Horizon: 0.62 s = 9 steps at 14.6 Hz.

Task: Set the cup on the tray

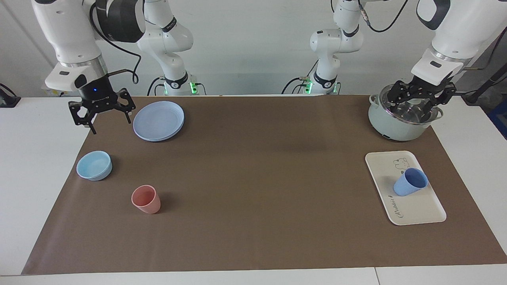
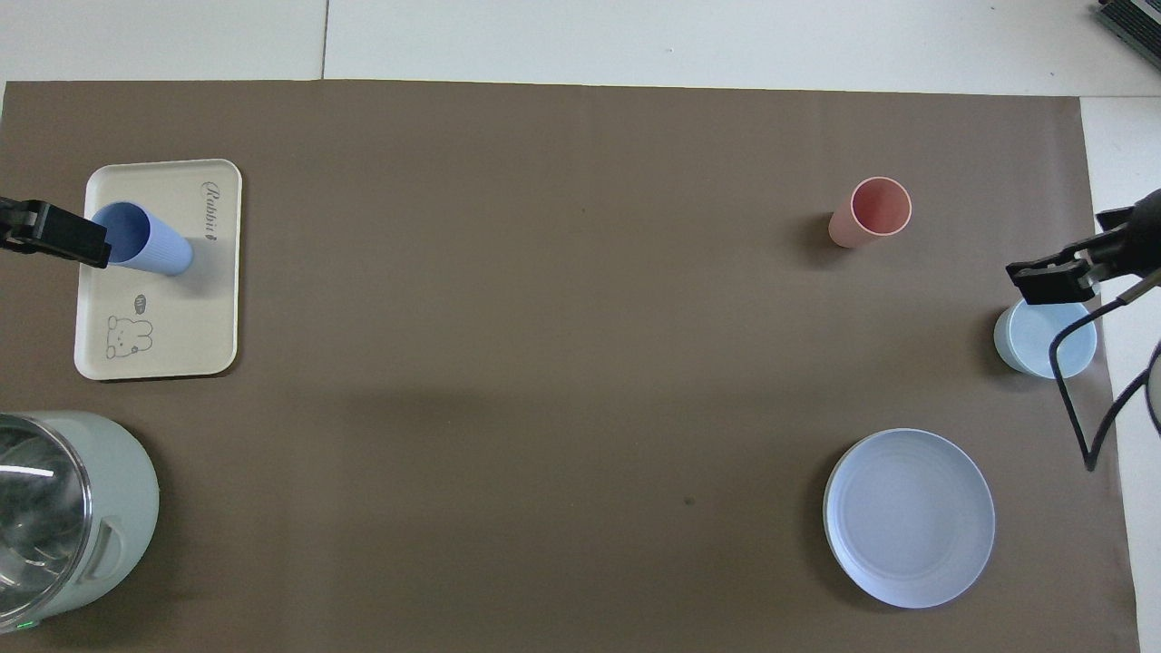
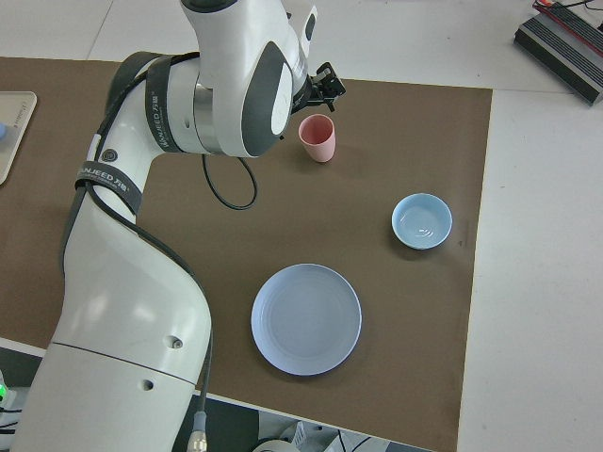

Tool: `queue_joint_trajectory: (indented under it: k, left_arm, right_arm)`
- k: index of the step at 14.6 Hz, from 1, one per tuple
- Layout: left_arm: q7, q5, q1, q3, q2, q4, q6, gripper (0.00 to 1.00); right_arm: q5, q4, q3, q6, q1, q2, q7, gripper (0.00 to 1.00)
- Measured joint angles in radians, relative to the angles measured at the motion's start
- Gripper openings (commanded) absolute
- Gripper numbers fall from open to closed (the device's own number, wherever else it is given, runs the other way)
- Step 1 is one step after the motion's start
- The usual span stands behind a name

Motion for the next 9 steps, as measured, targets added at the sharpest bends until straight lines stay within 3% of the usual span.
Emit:
queue_joint_trajectory:
  k: [6,9]
  left_arm:
    - [-0.038,-0.066,0.002,0.001,-0.018,-0.079,0.071,1.0]
    - [-0.07,-0.074,0.005,0.001,-0.029,-0.087,0.068,1.0]
  right_arm:
    - [0.002,0.129,-0.007,-0.297,-0.009,-0.011,0.357,1.0]
    - [0.029,0.136,-0.009,-0.332,-0.016,-0.011,0.42,1.0]
